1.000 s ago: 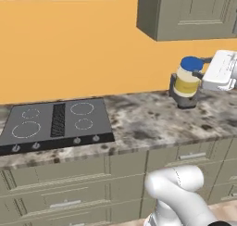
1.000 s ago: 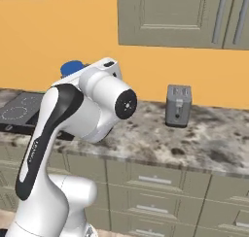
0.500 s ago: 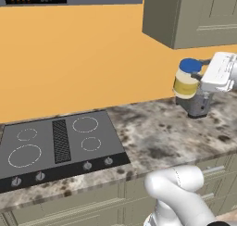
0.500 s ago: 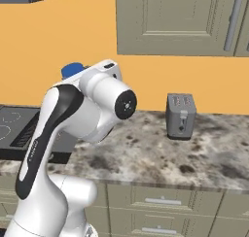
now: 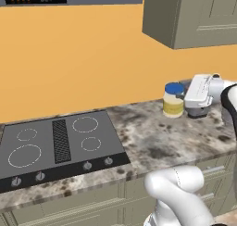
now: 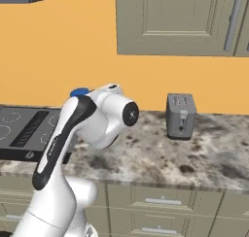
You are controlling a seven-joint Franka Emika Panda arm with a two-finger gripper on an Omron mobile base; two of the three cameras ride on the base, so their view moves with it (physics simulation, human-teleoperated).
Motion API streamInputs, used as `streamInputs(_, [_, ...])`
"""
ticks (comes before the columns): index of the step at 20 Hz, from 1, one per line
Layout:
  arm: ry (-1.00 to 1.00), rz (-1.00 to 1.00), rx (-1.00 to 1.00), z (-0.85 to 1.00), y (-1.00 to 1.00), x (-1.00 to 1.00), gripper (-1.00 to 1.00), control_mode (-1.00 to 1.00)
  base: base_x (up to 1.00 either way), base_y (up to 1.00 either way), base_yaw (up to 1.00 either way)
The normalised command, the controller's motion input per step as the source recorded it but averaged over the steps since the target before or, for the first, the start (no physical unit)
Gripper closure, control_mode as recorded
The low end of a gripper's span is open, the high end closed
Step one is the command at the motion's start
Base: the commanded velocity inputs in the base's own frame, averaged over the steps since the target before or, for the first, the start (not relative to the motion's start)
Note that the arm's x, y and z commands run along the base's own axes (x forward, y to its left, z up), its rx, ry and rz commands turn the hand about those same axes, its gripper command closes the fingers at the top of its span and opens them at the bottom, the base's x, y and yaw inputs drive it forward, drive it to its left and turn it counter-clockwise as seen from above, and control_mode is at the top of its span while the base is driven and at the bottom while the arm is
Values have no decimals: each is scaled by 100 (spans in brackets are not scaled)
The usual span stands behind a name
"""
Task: Collect the turmeric, mayonnaise, and shaker from the cabinet and place them next to the stove.
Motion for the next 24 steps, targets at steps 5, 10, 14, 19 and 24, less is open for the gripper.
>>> streamInputs(5, [1, 18, 1, -55, 0, 97, 100, -100, 0, 0, 0])
streamInputs(10, [4, 17, 0, -54, 0, 96, 100, -100, 0, 0, 0])
streamInputs(14, [5, 11, 0, -49, 7, 94, 100, -100, 0, 0, 0])
streamInputs(19, [3, 8, 0, -48, 12, 88, 100, -100, 0, 0, 0])
streamInputs(24, [6, 7, 0, -48, 22, 74, 100, -100, 0, 0, 0])
